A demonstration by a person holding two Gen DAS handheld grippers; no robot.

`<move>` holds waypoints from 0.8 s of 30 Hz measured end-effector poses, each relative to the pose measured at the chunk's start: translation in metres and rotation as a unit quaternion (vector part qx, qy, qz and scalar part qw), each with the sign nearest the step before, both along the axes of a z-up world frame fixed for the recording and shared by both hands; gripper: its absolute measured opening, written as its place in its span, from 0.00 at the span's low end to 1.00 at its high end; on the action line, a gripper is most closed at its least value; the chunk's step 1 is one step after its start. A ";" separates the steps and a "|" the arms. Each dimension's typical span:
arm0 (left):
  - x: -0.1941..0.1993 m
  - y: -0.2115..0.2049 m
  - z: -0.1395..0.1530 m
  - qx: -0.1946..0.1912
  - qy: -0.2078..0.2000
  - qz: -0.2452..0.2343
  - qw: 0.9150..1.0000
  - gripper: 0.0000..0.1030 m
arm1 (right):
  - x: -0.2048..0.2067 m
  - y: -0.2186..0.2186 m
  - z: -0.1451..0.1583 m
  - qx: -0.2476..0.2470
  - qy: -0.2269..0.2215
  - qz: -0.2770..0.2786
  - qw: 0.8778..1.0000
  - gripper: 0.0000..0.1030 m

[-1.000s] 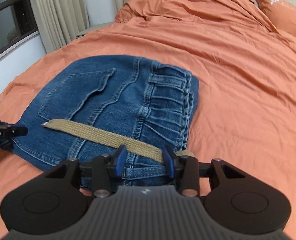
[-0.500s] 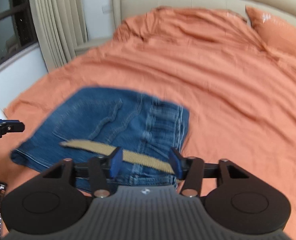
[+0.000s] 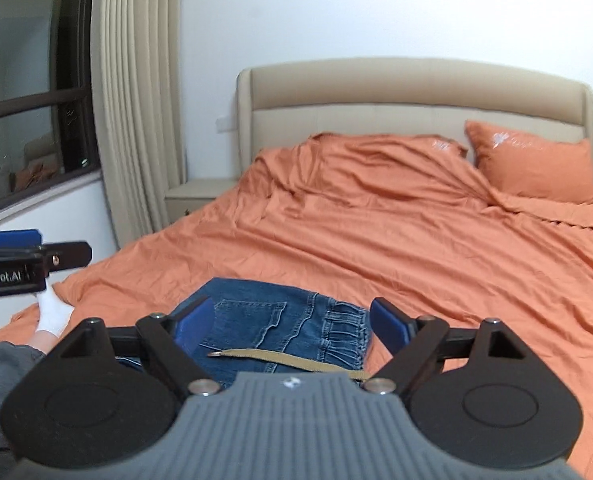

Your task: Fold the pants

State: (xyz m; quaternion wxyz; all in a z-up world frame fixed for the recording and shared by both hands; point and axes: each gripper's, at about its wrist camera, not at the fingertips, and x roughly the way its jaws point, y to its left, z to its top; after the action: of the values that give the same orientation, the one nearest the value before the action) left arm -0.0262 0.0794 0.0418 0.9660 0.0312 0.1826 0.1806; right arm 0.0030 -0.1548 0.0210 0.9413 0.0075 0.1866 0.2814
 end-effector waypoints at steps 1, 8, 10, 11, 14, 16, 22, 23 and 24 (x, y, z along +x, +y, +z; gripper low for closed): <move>-0.002 -0.004 -0.004 0.010 0.004 0.010 1.000 0.96 | -0.010 -0.001 0.000 0.000 -0.006 -0.009 1.000 0.79; -0.001 -0.010 -0.038 -0.005 0.048 0.016 0.999 0.96 | -0.054 -0.003 -0.017 0.000 -0.020 -0.020 1.000 0.79; -0.001 -0.009 -0.049 -0.017 0.062 0.016 0.998 0.96 | -0.062 0.000 -0.024 -0.009 -0.038 -0.040 0.998 0.79; 0.001 -0.007 -0.054 -0.018 0.069 0.018 0.997 0.96 | -0.065 0.002 -0.028 -0.017 -0.043 -0.045 0.998 0.79; 0.004 -0.005 -0.066 -0.016 0.081 0.028 0.996 0.96 | -0.059 0.010 -0.039 -0.039 -0.031 -0.048 0.998 0.79; 0.004 -0.003 -0.075 -0.025 0.092 0.029 0.995 0.96 | -0.052 0.013 -0.048 -0.043 -0.009 -0.046 0.998 0.79; 0.013 -0.002 -0.096 -0.040 0.128 0.028 0.991 0.96 | -0.037 0.026 -0.071 -0.057 0.028 -0.048 0.997 0.79; 0.013 -0.003 -0.098 -0.039 0.130 0.027 0.990 0.96 | -0.036 0.028 -0.073 -0.063 0.031 -0.047 0.996 0.79; 0.014 -0.004 -0.100 -0.040 0.134 0.027 0.990 0.96 | -0.034 0.030 -0.075 -0.067 0.035 -0.046 0.996 0.79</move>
State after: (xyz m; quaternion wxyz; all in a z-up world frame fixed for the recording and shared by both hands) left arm -0.0118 0.0757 -0.0583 0.9281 0.0115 0.3179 0.1934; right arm -0.0309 -0.1251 -0.0542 0.9445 -0.0374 0.2375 0.2240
